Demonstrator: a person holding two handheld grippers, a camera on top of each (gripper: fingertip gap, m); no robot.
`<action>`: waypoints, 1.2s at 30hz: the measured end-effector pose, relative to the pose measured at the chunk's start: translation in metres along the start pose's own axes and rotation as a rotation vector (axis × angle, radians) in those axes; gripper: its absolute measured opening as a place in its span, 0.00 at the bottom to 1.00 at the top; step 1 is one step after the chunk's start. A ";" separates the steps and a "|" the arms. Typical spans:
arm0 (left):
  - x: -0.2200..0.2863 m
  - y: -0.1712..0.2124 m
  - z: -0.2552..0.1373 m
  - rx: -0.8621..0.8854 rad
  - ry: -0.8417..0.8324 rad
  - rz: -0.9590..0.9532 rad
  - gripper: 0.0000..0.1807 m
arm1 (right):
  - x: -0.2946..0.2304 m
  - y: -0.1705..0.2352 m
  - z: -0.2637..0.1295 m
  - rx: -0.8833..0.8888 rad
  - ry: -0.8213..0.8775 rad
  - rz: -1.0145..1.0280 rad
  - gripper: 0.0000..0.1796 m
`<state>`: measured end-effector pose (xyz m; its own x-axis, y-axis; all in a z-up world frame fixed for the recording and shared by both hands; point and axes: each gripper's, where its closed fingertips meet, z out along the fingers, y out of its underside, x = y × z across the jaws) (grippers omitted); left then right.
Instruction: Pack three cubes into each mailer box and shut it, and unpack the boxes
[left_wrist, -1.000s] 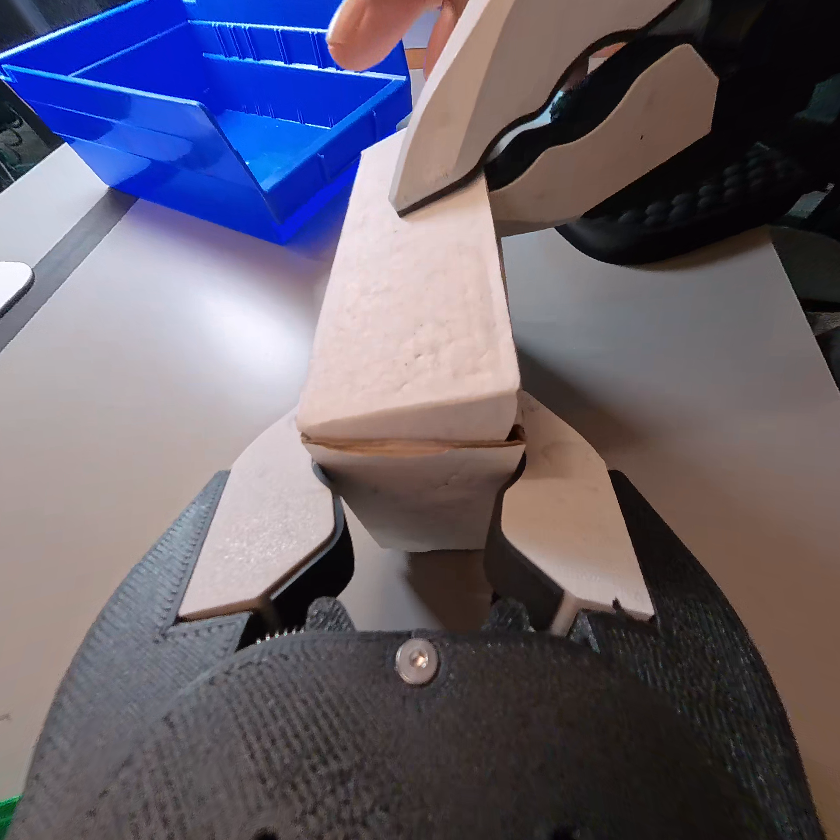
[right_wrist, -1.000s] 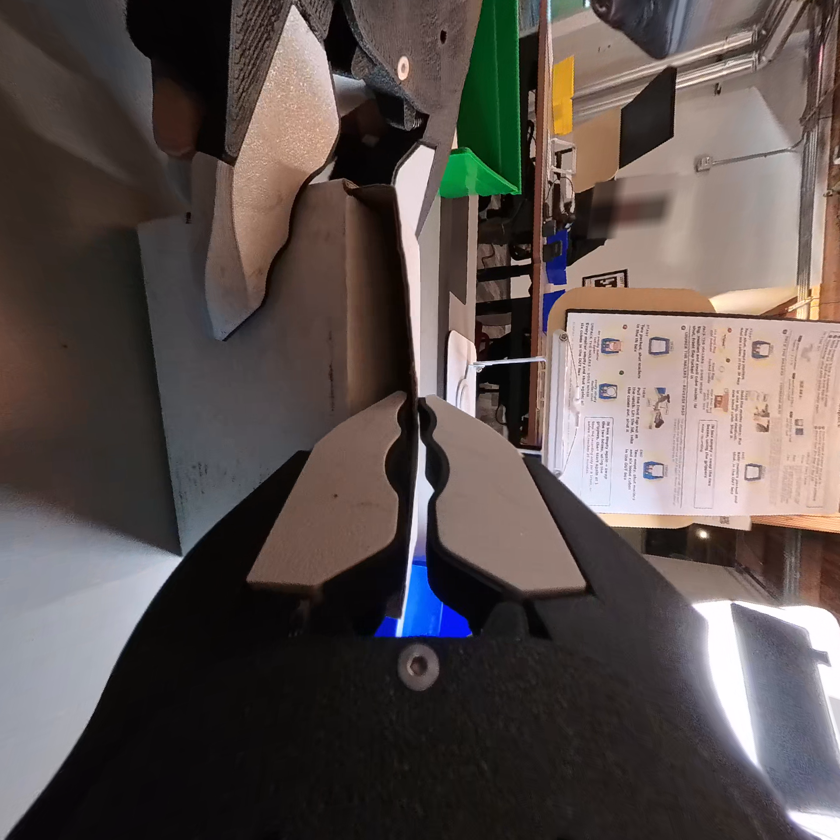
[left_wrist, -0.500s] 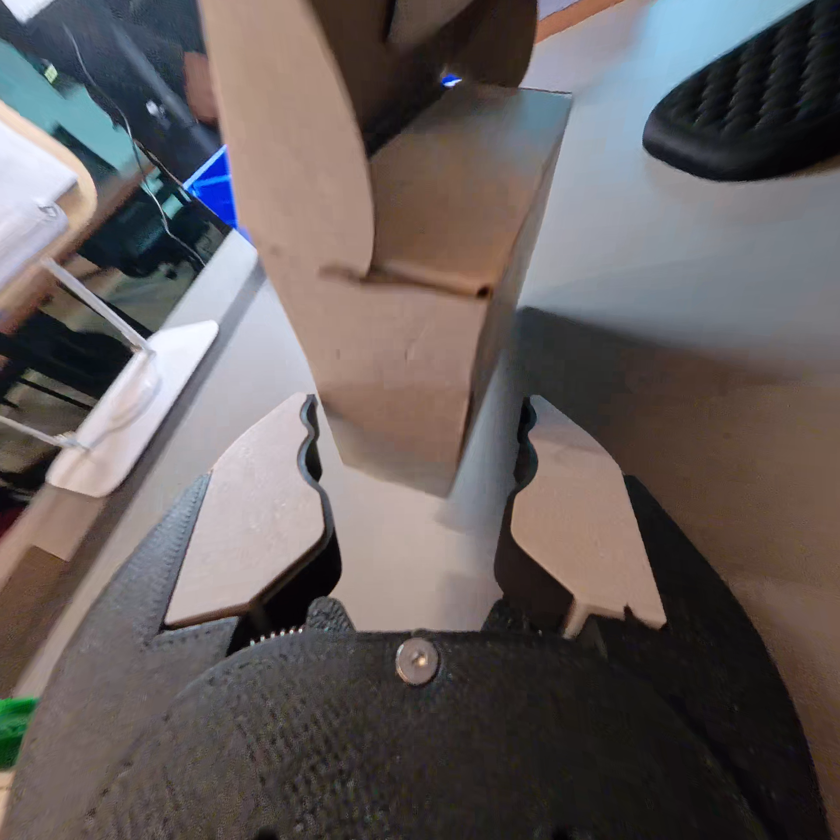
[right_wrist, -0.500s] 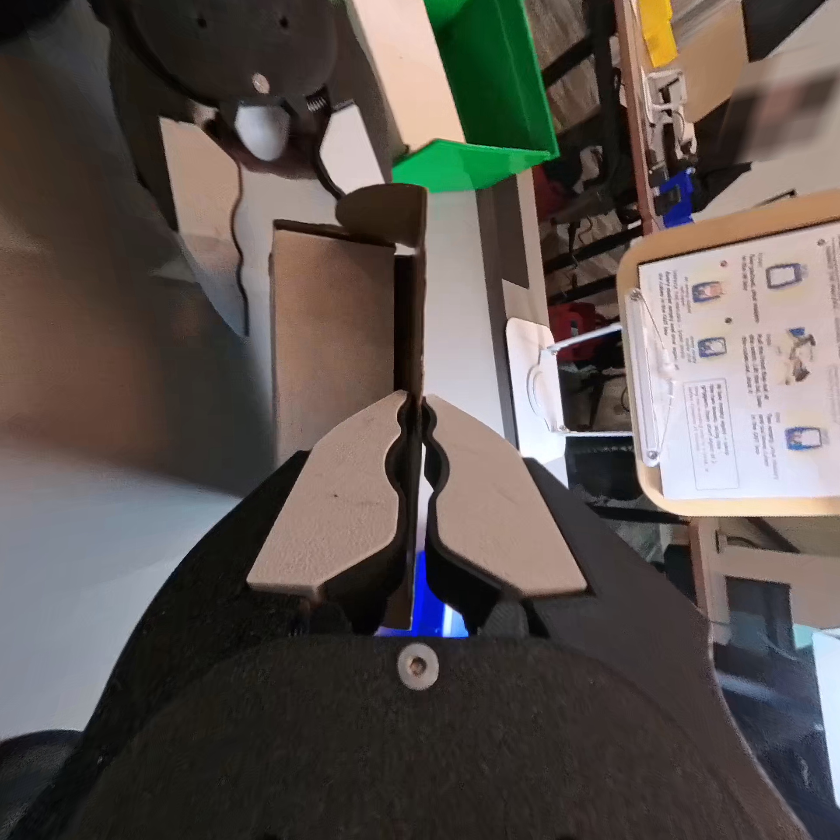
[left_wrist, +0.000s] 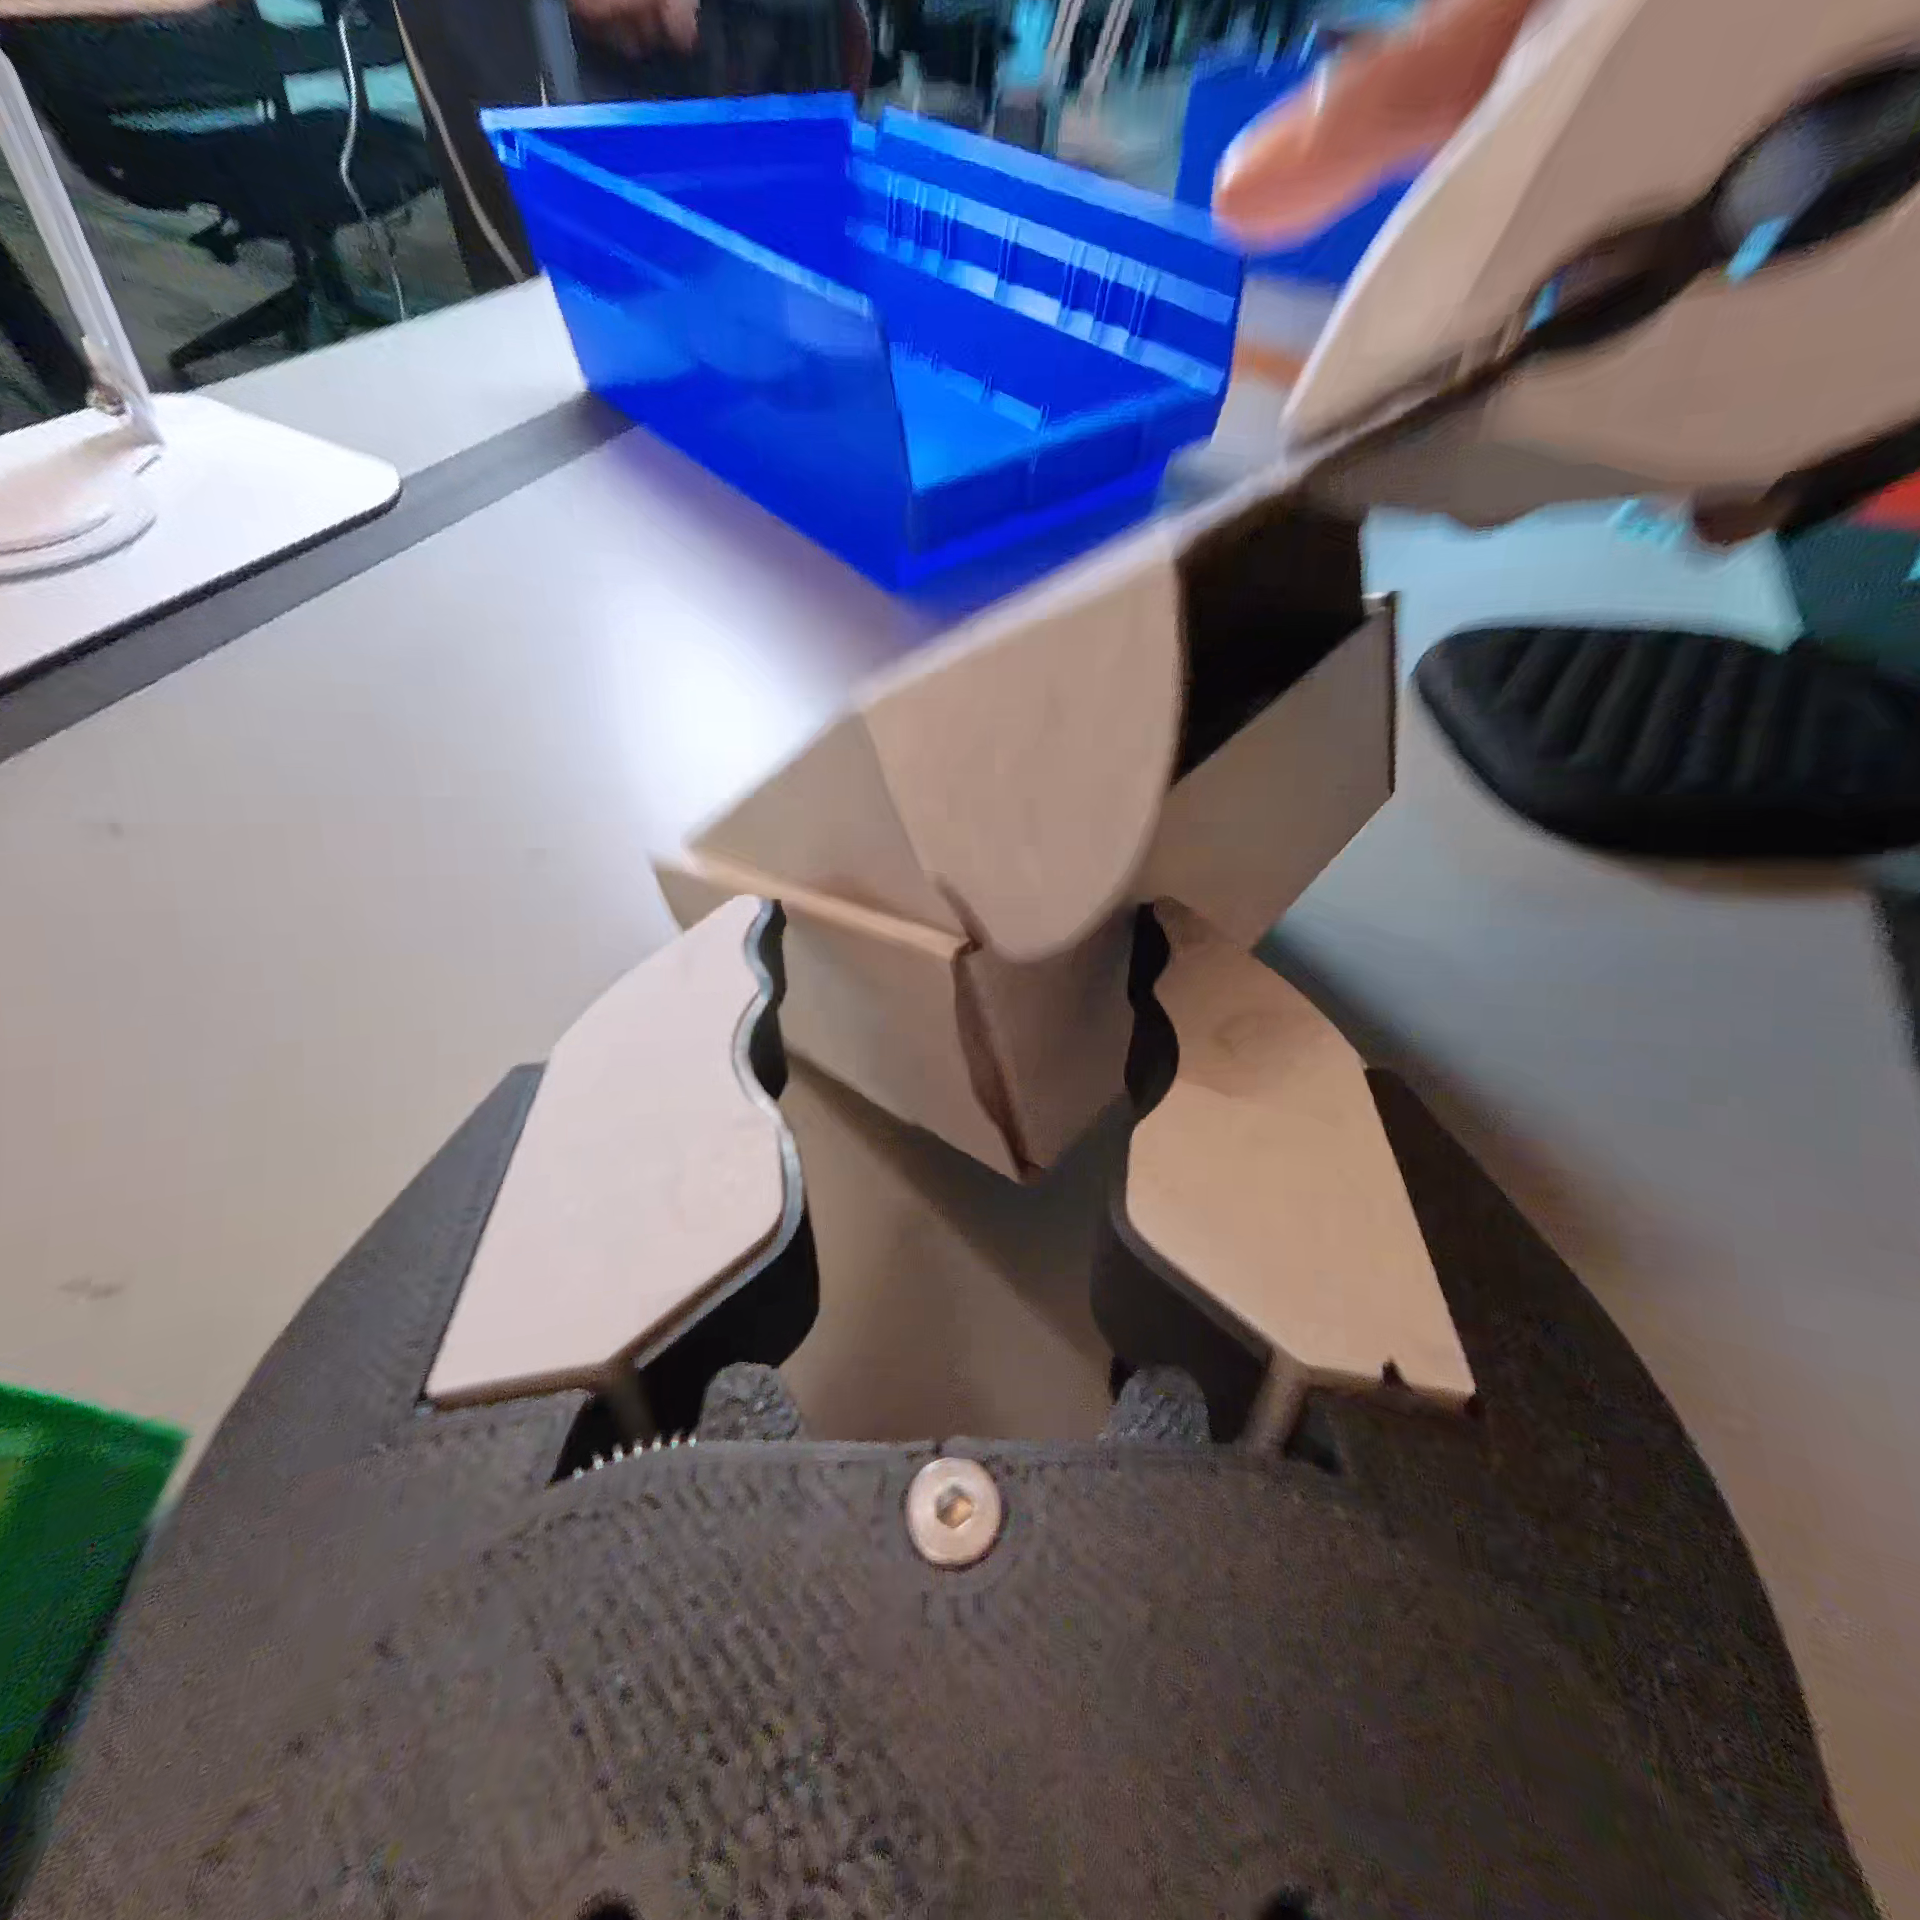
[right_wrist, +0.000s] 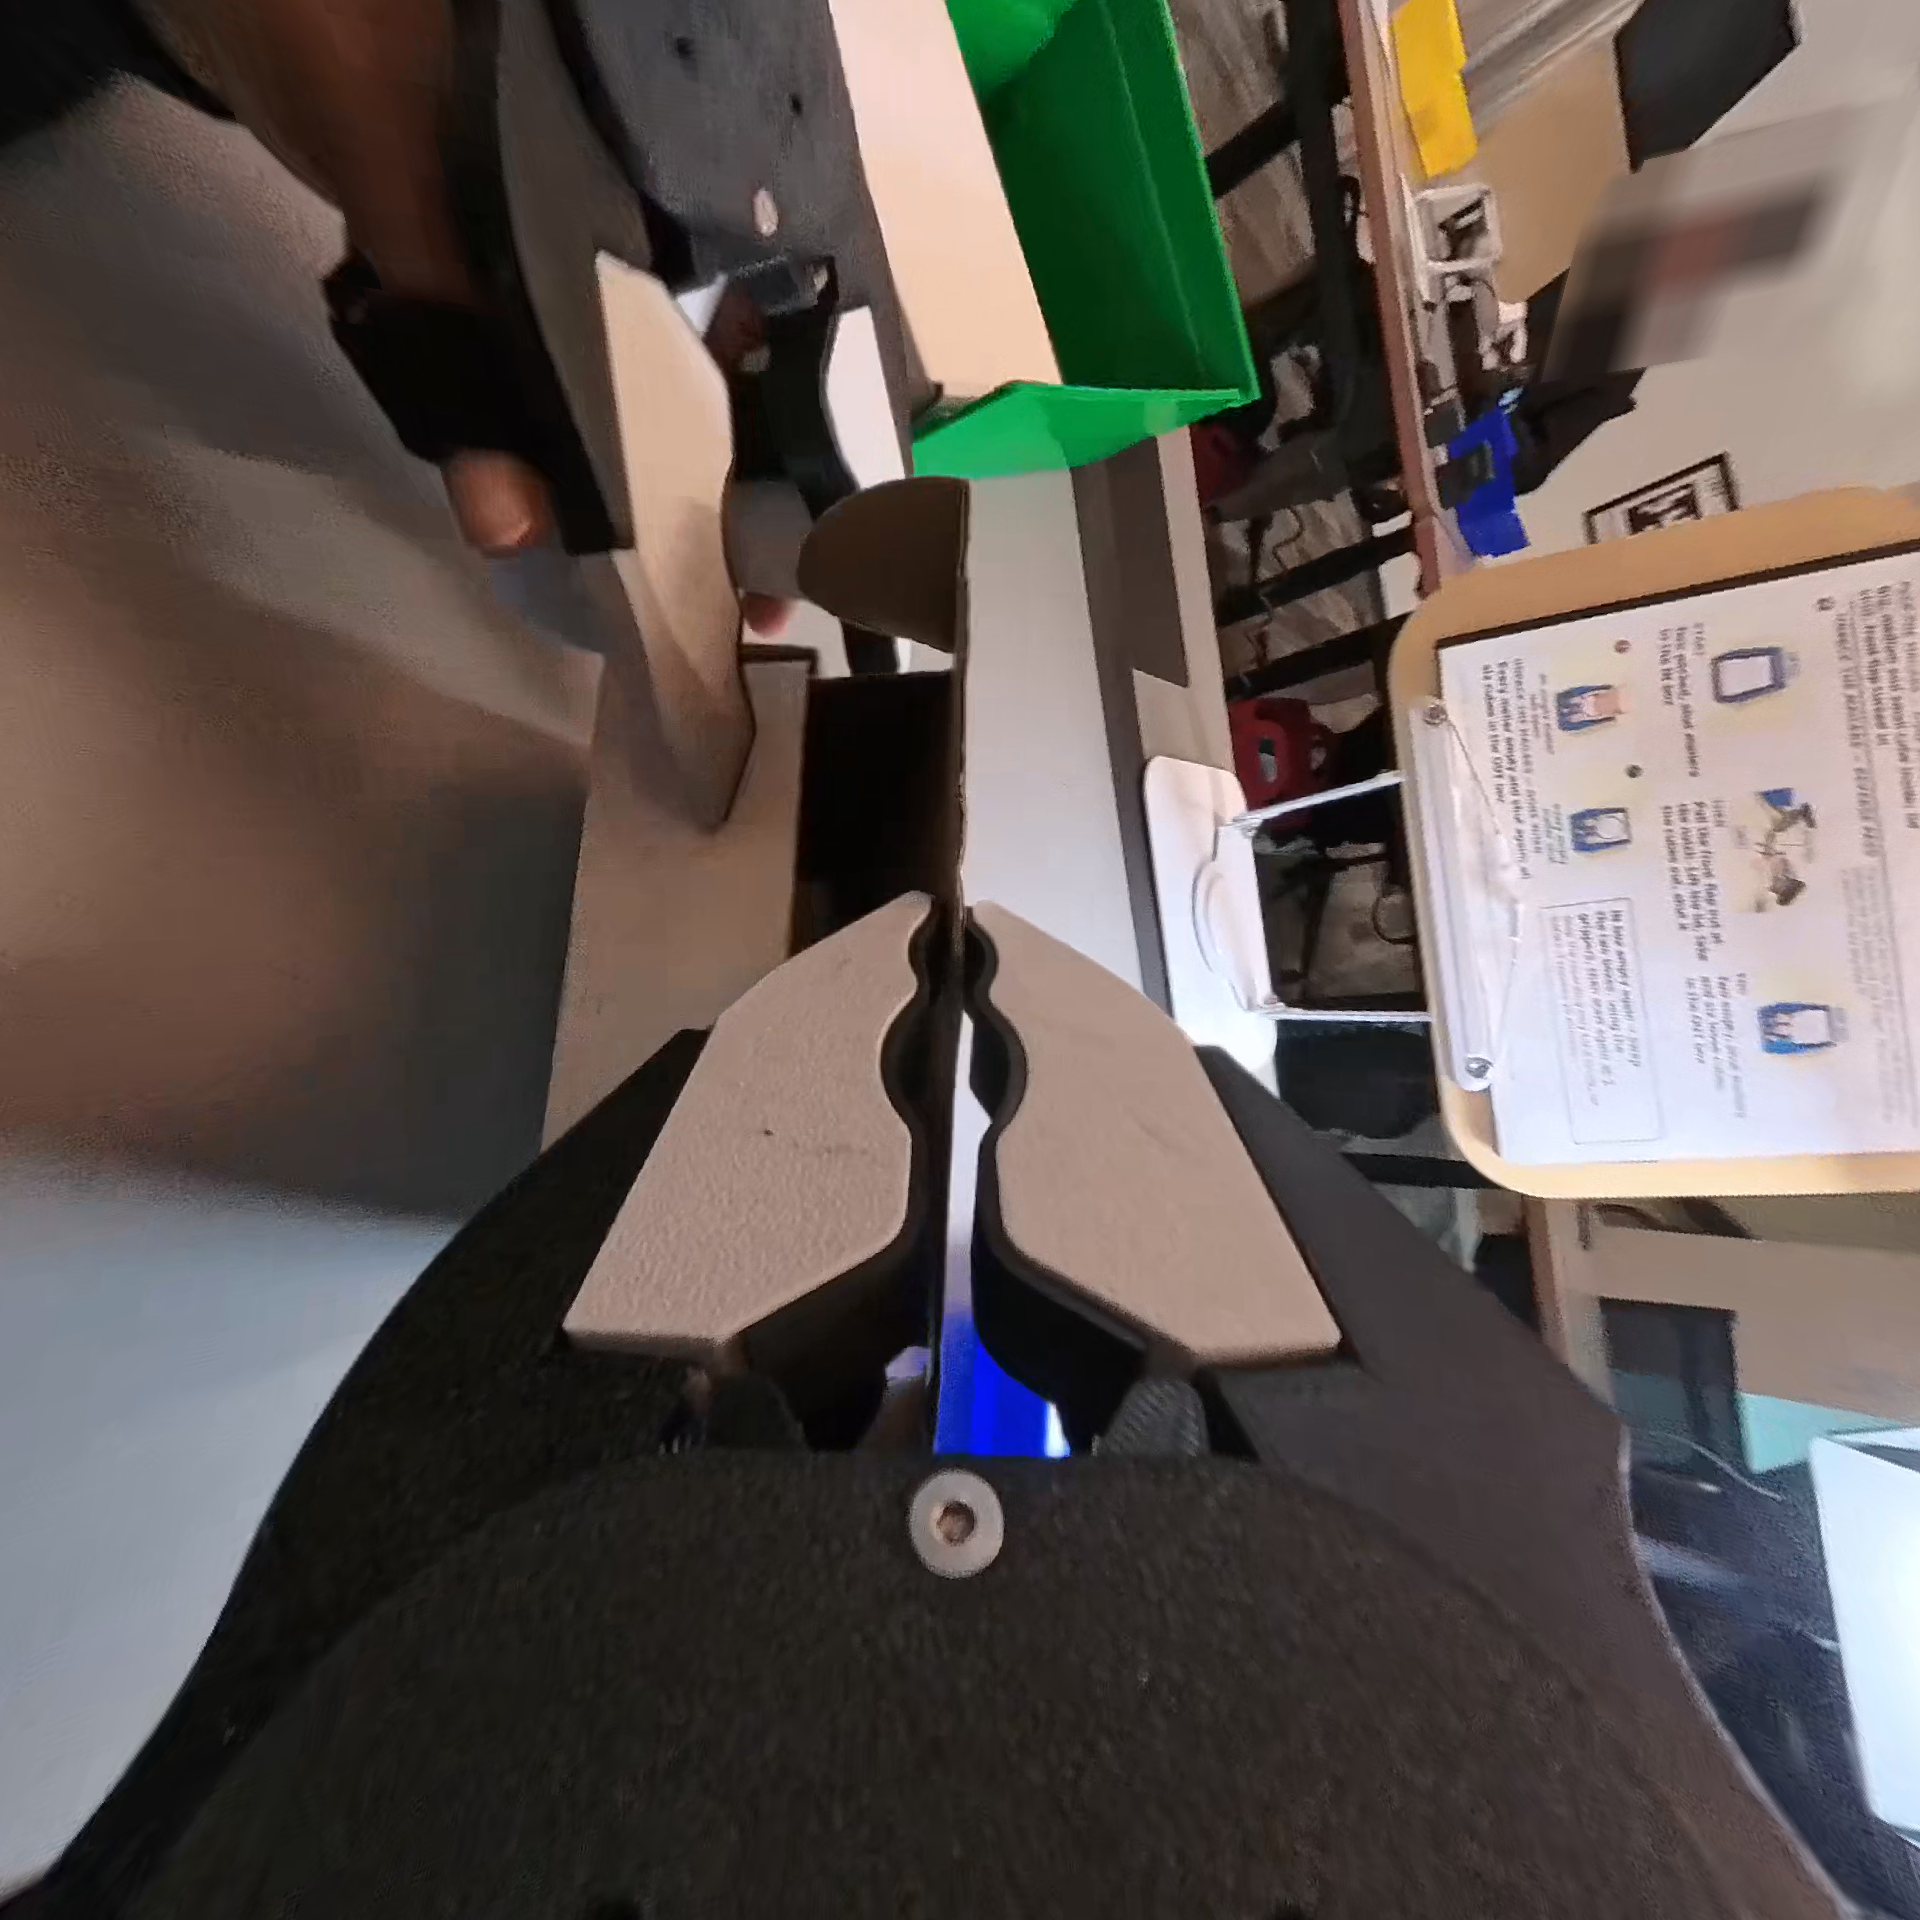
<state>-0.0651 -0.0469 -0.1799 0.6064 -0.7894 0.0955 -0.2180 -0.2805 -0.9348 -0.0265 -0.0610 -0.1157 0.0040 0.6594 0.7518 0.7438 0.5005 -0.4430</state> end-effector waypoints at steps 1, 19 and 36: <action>-0.001 0.008 0.001 -0.050 -0.023 0.052 0.34 | 0.002 -0.001 -0.002 0.012 -0.014 0.021 0.01; 0.028 0.023 -0.002 -0.159 -0.025 0.642 0.27 | 0.060 0.015 0.009 0.044 -0.577 0.309 0.01; 0.046 0.044 0.007 -0.205 0.066 0.675 0.03 | 0.064 0.105 0.147 -0.294 -0.571 0.286 0.02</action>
<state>-0.0409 -0.0917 -0.2192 0.2420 -0.8567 -0.4555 -0.6738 0.1894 -0.7142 -0.0463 0.1162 -0.1854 -0.0652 0.9743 0.2156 0.9162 0.1440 -0.3739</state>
